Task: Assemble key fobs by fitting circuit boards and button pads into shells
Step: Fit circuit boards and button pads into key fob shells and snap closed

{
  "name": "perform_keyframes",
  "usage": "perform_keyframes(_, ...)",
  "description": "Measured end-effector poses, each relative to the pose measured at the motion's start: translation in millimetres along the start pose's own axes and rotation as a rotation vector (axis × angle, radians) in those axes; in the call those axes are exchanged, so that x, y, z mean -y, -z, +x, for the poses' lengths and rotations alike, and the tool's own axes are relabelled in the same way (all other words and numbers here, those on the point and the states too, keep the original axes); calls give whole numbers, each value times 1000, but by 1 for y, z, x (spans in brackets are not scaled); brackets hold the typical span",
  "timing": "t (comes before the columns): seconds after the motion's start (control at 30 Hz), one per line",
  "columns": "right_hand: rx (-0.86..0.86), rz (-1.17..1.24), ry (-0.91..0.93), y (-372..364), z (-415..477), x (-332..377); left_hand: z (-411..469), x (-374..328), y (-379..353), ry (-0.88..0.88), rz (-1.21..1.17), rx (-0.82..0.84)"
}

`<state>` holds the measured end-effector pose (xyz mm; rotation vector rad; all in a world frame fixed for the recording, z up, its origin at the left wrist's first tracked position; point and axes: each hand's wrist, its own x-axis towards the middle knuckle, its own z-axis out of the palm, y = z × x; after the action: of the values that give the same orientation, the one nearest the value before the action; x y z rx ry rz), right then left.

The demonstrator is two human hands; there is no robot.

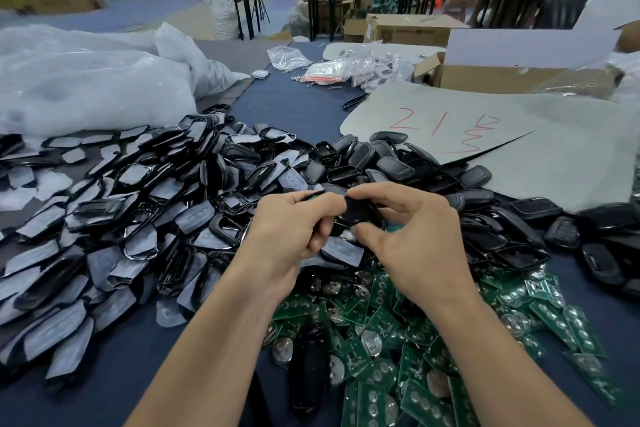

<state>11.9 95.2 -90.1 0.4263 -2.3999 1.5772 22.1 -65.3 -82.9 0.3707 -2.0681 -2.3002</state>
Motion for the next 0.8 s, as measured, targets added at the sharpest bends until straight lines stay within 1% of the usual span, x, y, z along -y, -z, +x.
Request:
perform_keyframes(0.07,27,96,-51,-1,1,0,-2,-1,0,-16,-31,49)
perform_keyframes(0.1,41,200,-94,-1,1,-1,-4,-2,1,-18,-49,83)
perform_keyframes(0.17,93,542,-231,1,3,-1,-8,-4,2,0,-98,164)
perform_keyframes(0.23,187,938,-451,2,4,1,-10,-5,4,11,-150,234)
perform_keyframes(0.27,209,1096,-559,2,5,2,-11,-5,4,17,-180,244)
perform_keyframes(0.33,202,1300,-703,0,5,3,-11,-5,3,45,-284,189)
perform_keyframes(0.4,186,1408,-761,-2,5,4,-11,-6,0,58,-402,77)
perform_keyframes(0.47,170,1434,-784,-4,5,3,-11,-5,-3,9,-408,-43)
perform_keyframes(0.57,160,1385,-780,-4,6,0,-10,-3,-7,-91,-180,-182)
perform_keyframes(0.67,163,1217,-701,-7,7,-4,-11,-3,-11,-130,-47,-221)
perform_keyframes(0.8,108,1013,-587,-14,6,-5,-11,-1,-10,-103,2,-230)
